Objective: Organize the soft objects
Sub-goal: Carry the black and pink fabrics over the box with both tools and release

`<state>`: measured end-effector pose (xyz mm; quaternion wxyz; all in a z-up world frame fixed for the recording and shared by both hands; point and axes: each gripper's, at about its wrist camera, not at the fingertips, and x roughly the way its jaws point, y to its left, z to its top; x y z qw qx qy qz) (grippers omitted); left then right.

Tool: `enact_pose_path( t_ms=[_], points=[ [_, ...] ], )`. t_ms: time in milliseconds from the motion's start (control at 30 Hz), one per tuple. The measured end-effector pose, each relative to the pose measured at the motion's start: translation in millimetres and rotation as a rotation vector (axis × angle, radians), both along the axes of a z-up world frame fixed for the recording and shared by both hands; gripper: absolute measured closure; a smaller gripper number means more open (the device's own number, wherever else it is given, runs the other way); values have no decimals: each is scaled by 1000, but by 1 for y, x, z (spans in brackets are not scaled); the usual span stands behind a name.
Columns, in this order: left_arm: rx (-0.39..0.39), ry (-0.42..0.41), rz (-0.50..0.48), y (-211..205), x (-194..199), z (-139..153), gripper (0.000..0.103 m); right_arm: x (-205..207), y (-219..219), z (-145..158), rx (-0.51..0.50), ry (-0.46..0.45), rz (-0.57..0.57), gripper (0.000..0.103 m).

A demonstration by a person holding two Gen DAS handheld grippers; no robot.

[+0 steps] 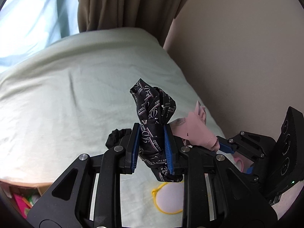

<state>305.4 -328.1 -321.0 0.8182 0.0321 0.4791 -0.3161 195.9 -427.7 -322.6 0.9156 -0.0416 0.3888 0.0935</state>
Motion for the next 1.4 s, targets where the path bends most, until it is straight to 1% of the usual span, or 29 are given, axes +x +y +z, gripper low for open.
enact_pose_path(
  t_ms=[233, 400, 500, 667, 867, 1000, 1133, 1233, 1333, 1400],
  points=[
    [-46, -43, 24, 37, -32, 68, 82, -31, 19, 75, -6, -67, -25, 88],
    [-82, -72, 47, 77, -58, 118, 82, -53, 50, 133, -7, -114, -34, 88],
    [-92, -93, 64, 106, -74, 143, 82, -64, 77, 164, -8, -135, -34, 88],
    [-114, -117, 106, 166, -92, 178, 82, -78, 126, 201, 6, -160, -24, 88],
    [-115, -143, 155, 238, -106, 207, 82, -88, 193, 230, 37, -187, -10, 88],
    [-102, -137, 187, 289, -111, 212, 82, -88, 238, 234, 57, -186, -1, 88],
    [-92, -104, 222, 338, -110, 201, 82, -82, 282, 231, 82, -153, -12, 87],
    [-75, -72, 233, 367, -102, 184, 82, -72, 310, 222, 95, -112, -26, 87],
    [-51, -39, 245, 400, -96, 163, 82, -63, 335, 204, 101, -63, -42, 87],
    [-34, -6, 258, 418, -91, 144, 82, -55, 351, 187, 116, -21, -51, 87]
  ],
)
